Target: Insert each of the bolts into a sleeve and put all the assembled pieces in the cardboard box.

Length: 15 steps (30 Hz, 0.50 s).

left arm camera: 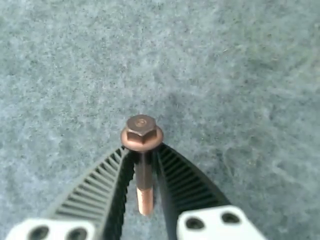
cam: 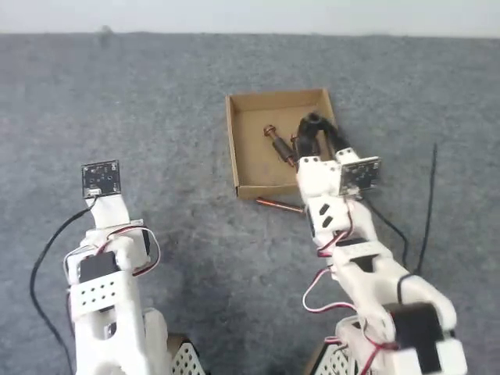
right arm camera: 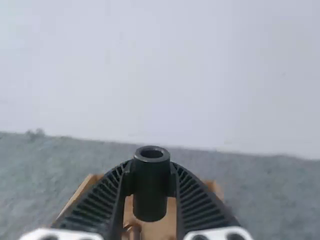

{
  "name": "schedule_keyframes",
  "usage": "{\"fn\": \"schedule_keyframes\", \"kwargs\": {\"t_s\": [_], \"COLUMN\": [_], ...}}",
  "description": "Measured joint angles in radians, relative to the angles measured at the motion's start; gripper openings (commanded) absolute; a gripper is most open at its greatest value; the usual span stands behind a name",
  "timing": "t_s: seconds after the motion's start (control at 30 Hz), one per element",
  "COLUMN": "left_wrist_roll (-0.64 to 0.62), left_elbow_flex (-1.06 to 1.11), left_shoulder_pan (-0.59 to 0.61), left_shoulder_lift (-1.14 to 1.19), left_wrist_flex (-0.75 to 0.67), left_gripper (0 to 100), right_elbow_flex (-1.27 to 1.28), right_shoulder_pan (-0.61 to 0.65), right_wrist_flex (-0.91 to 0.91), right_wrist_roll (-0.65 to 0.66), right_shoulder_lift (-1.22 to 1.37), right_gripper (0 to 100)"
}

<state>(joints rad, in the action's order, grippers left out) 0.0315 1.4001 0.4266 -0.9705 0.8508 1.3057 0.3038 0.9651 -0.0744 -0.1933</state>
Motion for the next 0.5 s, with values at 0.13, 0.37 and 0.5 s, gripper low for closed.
{"fn": "schedule_keyframes", "kwargs": {"t_s": [0.13,0.37,0.5], "left_wrist_roll": [0.000,0.000,0.000], "left_elbow_flex": [0.000,0.000,0.000], "left_shoulder_pan": [0.000,0.000,0.000], "left_shoulder_lift": [0.000,0.000,0.000], "left_wrist_flex": [0.000,0.000,0.000], "left_gripper": [4,4,4], "right_elbow_flex": [-0.026,-0.043,0.025], "right_shoulder_pan": [0.055,0.133,0.167], "right_wrist_flex": [0.005,0.058,0.155], "right_wrist_roll": [-0.031,-0.034,-0.034], "right_shoulder_lift": [0.098,0.193,0.199], "right_gripper": [1.4,0.6,0.6]}}
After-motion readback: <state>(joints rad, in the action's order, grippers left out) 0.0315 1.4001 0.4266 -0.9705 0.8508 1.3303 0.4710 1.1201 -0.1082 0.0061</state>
